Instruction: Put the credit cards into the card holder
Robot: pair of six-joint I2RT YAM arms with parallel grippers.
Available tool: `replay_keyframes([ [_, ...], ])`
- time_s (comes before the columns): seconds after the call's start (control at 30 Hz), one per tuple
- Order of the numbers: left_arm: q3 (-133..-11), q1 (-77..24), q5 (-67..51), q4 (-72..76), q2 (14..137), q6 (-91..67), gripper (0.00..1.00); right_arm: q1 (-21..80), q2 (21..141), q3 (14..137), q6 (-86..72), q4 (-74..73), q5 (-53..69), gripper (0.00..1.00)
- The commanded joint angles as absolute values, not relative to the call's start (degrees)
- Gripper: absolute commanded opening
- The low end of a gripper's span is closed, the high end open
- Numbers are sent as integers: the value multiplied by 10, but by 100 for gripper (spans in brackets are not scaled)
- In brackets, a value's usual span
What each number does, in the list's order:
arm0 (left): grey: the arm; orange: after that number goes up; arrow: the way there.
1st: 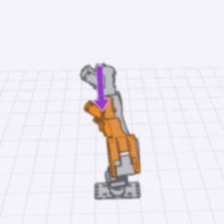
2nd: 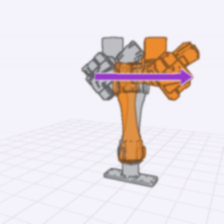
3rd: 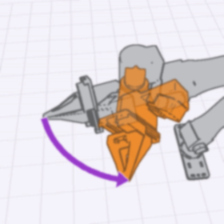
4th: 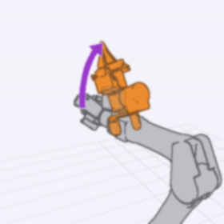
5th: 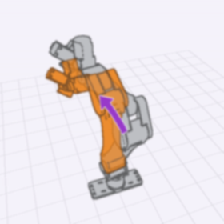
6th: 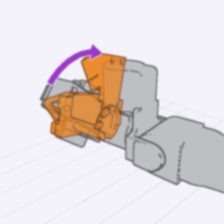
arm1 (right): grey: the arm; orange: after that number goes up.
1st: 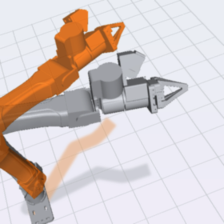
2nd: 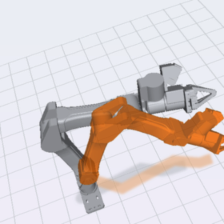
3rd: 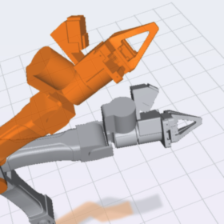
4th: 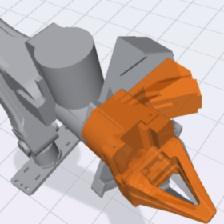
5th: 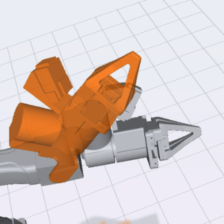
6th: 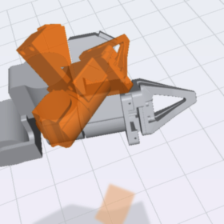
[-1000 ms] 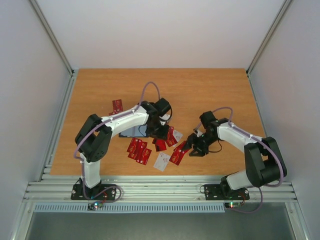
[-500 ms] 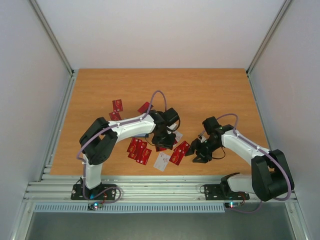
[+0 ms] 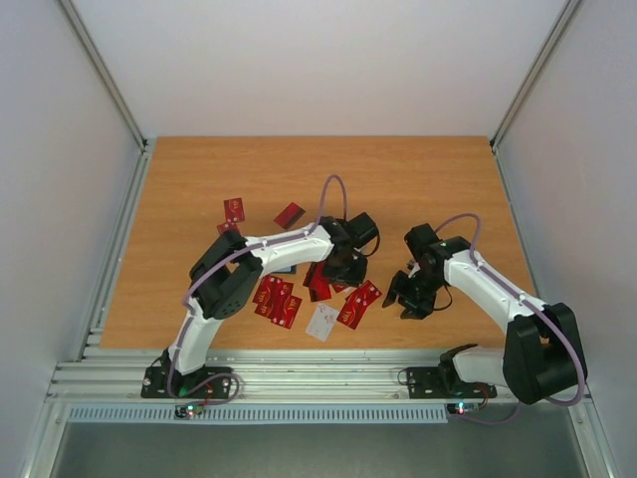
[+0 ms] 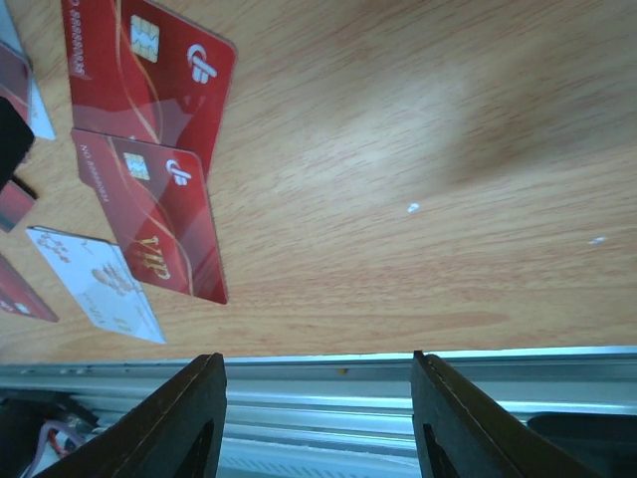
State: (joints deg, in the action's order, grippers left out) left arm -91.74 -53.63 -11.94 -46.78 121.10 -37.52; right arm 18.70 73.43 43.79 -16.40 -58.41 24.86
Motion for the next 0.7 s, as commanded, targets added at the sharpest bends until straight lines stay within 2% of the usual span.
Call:
replay_keyframes([
  [0.0,-955,-551,-45,-514,1245,-419,31,187,728,452,-143,-629,198,53],
  [0.37,-950,-604,-36,-532,1287,-456,31,187,664,399,-136,-652,241,57],
  [0.67,-875,-642,-48,-498,1249,-519,31,187,650,364,-129,-642,287,58],
])
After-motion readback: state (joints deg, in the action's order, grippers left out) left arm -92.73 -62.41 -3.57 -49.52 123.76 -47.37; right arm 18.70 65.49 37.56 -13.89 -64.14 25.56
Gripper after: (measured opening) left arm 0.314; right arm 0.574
